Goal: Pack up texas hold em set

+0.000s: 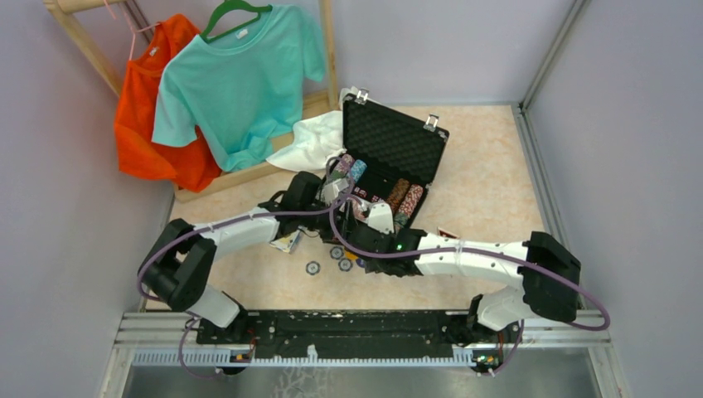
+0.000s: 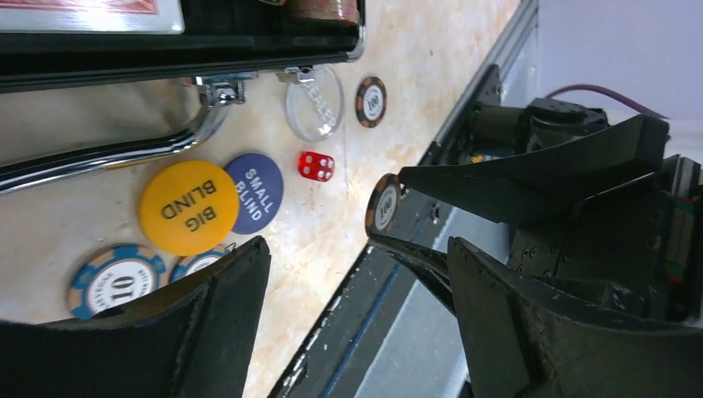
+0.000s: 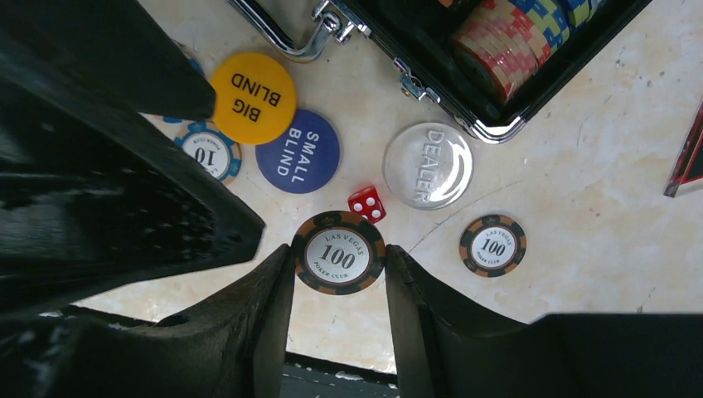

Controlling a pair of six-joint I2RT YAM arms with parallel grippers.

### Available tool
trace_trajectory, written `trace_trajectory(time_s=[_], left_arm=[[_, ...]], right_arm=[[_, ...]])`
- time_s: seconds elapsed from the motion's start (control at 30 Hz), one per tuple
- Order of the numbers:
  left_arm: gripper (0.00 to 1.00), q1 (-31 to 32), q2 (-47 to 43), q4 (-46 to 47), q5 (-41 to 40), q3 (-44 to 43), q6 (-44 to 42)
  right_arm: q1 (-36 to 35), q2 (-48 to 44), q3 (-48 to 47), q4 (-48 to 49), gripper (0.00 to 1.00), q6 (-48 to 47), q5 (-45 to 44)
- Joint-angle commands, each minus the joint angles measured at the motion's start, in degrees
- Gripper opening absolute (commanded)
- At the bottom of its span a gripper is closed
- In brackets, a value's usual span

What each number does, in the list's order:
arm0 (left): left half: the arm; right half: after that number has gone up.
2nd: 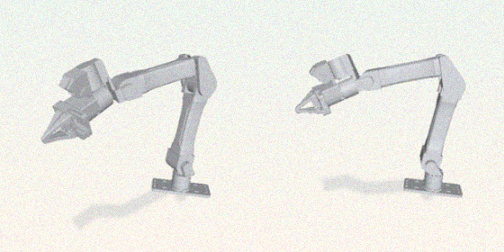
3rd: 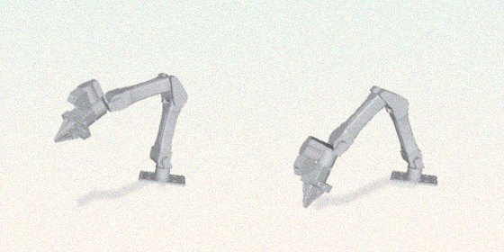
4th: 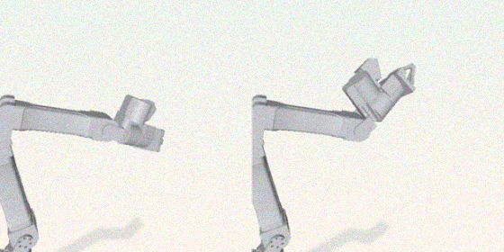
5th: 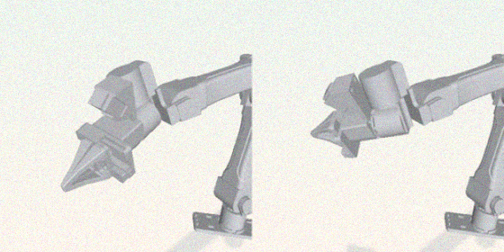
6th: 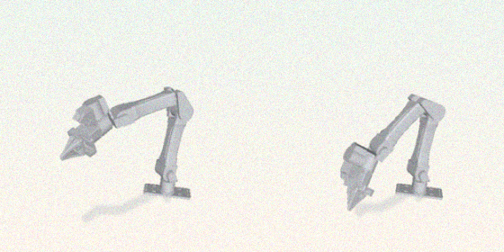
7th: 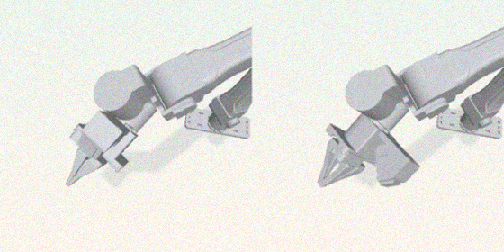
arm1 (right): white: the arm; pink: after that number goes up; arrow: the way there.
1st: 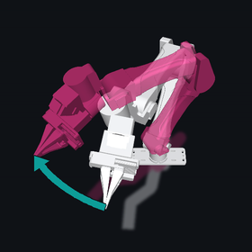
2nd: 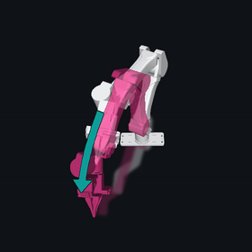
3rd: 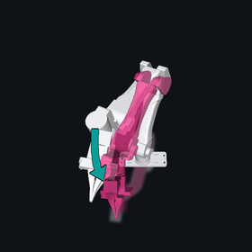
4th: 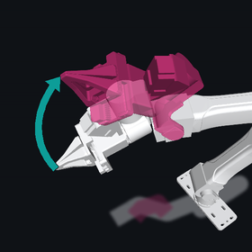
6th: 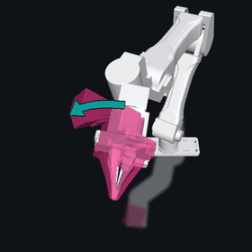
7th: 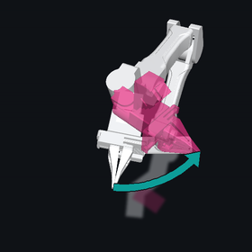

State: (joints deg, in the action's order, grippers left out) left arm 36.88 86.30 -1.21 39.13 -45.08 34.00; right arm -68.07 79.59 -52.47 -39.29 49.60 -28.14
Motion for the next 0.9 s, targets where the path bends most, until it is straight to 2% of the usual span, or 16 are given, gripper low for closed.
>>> trace_trajectory(time_s=[0.0,0.57,0.87], left_arm=[[0.80,-0.13,3.01,7.31,9.16,-0.11,4.31],[0.60,-0.12,7.04,14.48,16.54,1.70,6.67],[0.58,0.05,9.14,17.60,19.00,1.91,7.57]], right_arm=[[0.39,0.26,-3.71,2.26,0.43,-3.76,-1.61],[0.40,-1.37,-4.97,3.47,0.44,-7.14,-1.46],[0.34,-2.73,-4.41,4.31,0.45,-7.41,-1.45]])
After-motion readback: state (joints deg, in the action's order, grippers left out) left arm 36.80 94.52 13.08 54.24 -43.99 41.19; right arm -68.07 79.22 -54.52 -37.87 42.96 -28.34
